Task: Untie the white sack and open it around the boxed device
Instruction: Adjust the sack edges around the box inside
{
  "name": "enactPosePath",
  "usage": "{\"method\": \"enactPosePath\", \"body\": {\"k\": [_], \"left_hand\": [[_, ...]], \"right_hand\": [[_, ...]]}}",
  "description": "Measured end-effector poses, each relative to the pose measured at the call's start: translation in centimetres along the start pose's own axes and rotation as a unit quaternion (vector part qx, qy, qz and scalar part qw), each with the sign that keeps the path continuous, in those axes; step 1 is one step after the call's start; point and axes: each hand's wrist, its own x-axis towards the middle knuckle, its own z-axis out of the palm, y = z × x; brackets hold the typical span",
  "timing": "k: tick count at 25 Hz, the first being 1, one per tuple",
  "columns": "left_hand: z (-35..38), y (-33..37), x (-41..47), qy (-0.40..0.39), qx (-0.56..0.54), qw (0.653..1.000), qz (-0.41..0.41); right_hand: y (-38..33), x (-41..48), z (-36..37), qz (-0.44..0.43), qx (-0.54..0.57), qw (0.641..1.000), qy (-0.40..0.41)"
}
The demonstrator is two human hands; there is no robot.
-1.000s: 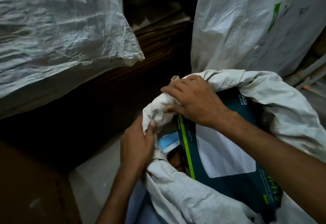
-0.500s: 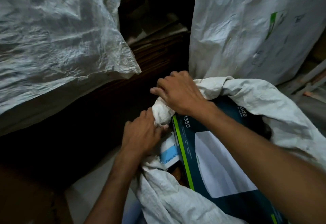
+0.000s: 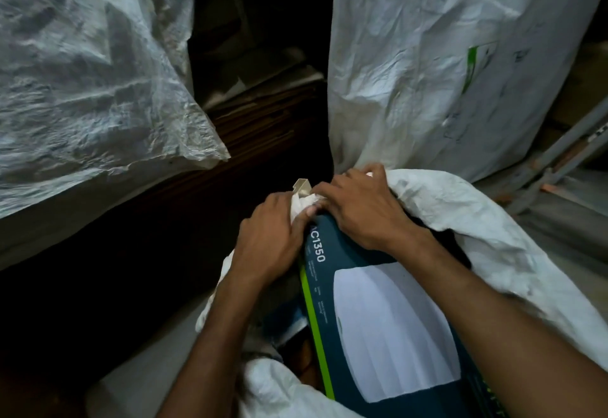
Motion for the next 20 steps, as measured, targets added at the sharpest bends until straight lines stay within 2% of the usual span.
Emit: {"method": "enactPosePath", "body": {"k": [2, 4, 7, 9, 11, 12, 14, 15, 16, 17, 18, 20], "left_hand": [[0.6, 0.5, 1.6, -0.004, 0.003, 1.000, -0.002], [0.9, -0.2, 2.3, -0.002, -0.004, 1.000, -0.012], [1.4, -2.3, 4.2, -0.062, -0.140, 0.987, -0.054], [1.0, -2.9, 5.1, -0.112, -0.185, 0.975, -0.057], [0.1, -1.6, 5.5, -0.135, -0.148, 0.979, -0.030], [-0.3, -0.4, 5.6, -0.120, -0.123, 0.985, -0.010], [-0.4, 2.9, 6.1, -0.073, -0.071, 0.992, 0.075], [0.0, 4.9, 6.7, -0.068, -0.044, 0.989, 0.125], [0.7, 6.8, 7.2, -0.074, -0.029, 0.984, 0.160], [1.5, 8.4, 7.7, -0.079, -0.019, 0.980, 0.180], [2.4, 9.7, 8.1, -0.072, 0.002, 0.978, 0.195], [3.9, 11.2, 9.0, -0.042, 0.072, 0.974, 0.209]], "right_hand": [[0.5, 1.1, -0.4, 0.002, 0.052, 0.998, -0.046], [0.6, 0.8, -0.6, 0.026, 0.028, 0.999, -0.008], [1.5, -3.4, -1.1, 0.174, -0.039, 0.980, 0.089], [2.5, -6.0, -1.1, 0.236, -0.050, 0.965, 0.105], [4.6, -5.7, -1.5, 0.256, -0.021, 0.964, 0.068], [6.0, -4.4, -2.1, 0.282, 0.045, 0.958, 0.021], [8.7, -1.8, -3.2, 0.322, 0.216, 0.917, -0.092], [9.4, -1.1, -3.8, 0.332, 0.257, 0.901, -0.110], [9.4, -1.0, -4.1, 0.335, 0.250, 0.902, -0.105], [9.0, -1.8, -4.0, 0.331, 0.196, 0.920, -0.072], [7.8, -3.6, -3.6, 0.339, 0.105, 0.935, -0.007], [4.3, -8.7, -2.7, 0.373, -0.021, 0.920, 0.116]]}}
